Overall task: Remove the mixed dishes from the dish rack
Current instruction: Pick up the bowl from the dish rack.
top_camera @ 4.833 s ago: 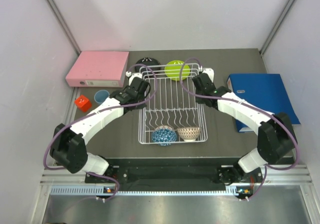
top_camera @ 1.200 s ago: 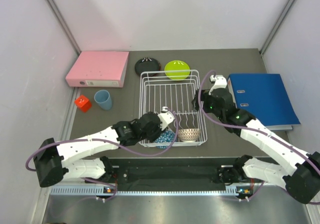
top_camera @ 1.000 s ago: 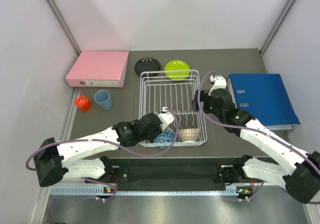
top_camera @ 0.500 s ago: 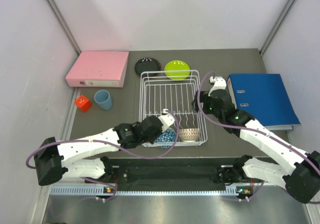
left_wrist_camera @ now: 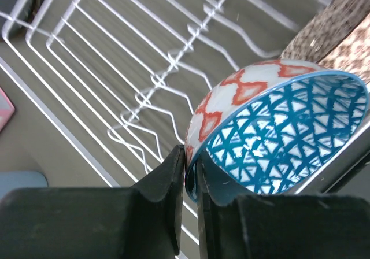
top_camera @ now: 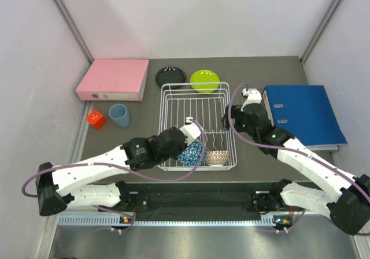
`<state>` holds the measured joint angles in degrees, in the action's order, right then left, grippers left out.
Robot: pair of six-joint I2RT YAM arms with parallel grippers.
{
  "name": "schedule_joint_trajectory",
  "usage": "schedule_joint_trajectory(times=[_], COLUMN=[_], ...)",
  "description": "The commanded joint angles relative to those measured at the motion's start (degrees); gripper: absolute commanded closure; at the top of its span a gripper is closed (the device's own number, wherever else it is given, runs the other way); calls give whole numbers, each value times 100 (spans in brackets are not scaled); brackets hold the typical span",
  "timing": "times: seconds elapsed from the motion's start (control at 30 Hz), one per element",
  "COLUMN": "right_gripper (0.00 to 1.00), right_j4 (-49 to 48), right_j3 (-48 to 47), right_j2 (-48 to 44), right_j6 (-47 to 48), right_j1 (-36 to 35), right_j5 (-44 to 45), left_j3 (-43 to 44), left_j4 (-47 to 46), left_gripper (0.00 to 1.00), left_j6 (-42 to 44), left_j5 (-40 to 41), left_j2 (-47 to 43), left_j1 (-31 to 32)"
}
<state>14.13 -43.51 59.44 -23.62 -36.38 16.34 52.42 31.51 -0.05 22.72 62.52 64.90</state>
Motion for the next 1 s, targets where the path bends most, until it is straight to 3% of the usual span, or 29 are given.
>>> schedule_joint_trajectory(times=[0.0, 0.33, 0.47, 0.67, 0.97], right_gripper=[9, 8, 8, 12, 22], right_j4=[-227, 19, 326, 652, 1398], right_j3=[-53, -491, -860, -1371, -2187], right_j2=[-3, -345, -591, -872, -1023], right_j6=[-38, -248, -503, -758, -697], right_j1=[-80, -71, -80, -80, -80], right_j5=[-25, 80, 159, 273, 634], left_j3=[435, 1243, 2146, 3554, 4310], left_j4=[-84, -391, 169, 1059, 663], left_gripper=[100, 100, 100, 100, 100], left_j6=[-74, -170, -888, -1936, -3078], left_j5=[118, 233, 242, -803, -2579], left_j2=[-196, -250, 469, 1857, 2615], left_j1=[75, 75, 49, -696, -1998])
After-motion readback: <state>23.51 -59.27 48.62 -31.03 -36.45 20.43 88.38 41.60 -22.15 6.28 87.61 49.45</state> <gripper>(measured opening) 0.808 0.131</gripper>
